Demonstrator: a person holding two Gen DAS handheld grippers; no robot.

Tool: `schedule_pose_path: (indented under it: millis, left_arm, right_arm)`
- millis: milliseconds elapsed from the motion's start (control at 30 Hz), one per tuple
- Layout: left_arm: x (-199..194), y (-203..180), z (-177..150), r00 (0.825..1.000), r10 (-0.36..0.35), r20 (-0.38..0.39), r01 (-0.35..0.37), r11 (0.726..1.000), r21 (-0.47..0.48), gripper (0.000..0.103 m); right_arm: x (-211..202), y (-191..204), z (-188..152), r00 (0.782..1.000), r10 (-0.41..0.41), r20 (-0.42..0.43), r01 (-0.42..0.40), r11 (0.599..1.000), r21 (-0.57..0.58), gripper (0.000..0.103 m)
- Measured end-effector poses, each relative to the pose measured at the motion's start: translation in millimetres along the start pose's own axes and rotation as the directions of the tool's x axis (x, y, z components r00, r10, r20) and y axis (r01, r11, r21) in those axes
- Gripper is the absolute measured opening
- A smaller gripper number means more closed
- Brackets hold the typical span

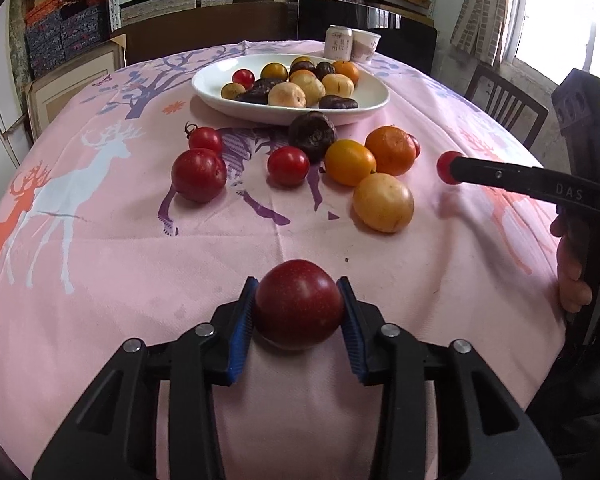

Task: Organize fruits
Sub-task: 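Lower the plum and tomato onto the plate and open both grippers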

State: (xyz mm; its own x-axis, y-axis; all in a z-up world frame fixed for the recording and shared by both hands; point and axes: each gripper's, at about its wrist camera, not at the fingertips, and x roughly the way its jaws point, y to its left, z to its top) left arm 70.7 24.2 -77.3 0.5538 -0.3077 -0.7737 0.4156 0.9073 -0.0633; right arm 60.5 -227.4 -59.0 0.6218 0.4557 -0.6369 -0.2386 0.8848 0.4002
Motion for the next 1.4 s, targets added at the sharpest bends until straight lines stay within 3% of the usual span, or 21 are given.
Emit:
schedule_pose_path:
  millis: [300, 467, 633, 767, 867, 1000, 1267, 1367, 1400]
  left_arm:
    - [-27.5, -3.8, 25.0, 0.996, -0.016, 0.082, 0.017, 1.0, -0.009, 0.039]
    - [-33.4, 0.5, 45.0, 0.993, -0.033, 0.112, 0.037, 0.999, -0.037, 0.039]
    - [-24.1, 18.2, 78.6, 0.991, -0.053, 0.121, 0.065, 0.993, -0.098, 0.039]
    - [-4.3, 32.3, 116.1, 0.991, -0.058, 0.118, 0.075, 0.987, -0.144, 0.039]
    - [12.0, 23.0, 137.6, 0.991, -0.07, 0.114, 0.084, 0.989, -0.123, 0.039]
    - [40.0, 7.3, 153.8, 0.992, -0.084, 0.094, 0.092, 0.992, -0.088, 0.039]
    - [91.2, 29.9, 179.6, 0.994, -0.045, 0.102, 0.063, 0.982, -0.179, 0.039]
    - [104.5, 41.9, 192.8, 0.992, -0.045, 0.114, 0.068, 0.975, -0.212, 0.056]
    - [105.5, 44.5, 194.4, 0.992, -0.045, 0.114, 0.069, 0.974, -0.214, 0.065]
  right_arm:
    - [-22.6, 0.7, 15.9, 0.998, 0.004, 0.064, -0.002, 1.0, -0.018, 0.031]
    - [-56.1, 8.8, 35.7, 0.984, -0.026, 0.176, 0.042, 0.995, -0.091, 0.031]
    - [-63.0, 10.4, 60.4, 0.973, -0.071, 0.219, 0.104, 0.985, -0.14, 0.031]
    - [-46.3, -2.7, 89.5, 0.966, -0.112, 0.231, 0.144, 0.982, -0.125, 0.031]
    - [-21.9, -14.9, 105.8, 0.97, -0.137, 0.203, 0.16, 0.982, -0.1, 0.031]
    - [11.5, -19.7, 113.6, 0.976, -0.148, 0.162, 0.167, 0.979, -0.115, 0.031]
    - [55.2, -25.5, 118.4, 0.977, -0.174, 0.126, 0.19, 0.974, -0.126, 0.032]
    - [61.3, -25.9, 118.5, 0.976, -0.174, 0.128, 0.191, 0.972, -0.134, 0.034]
    - [62.2, -26.0, 118.3, 0.978, -0.17, 0.124, 0.187, 0.973, -0.137, 0.041]
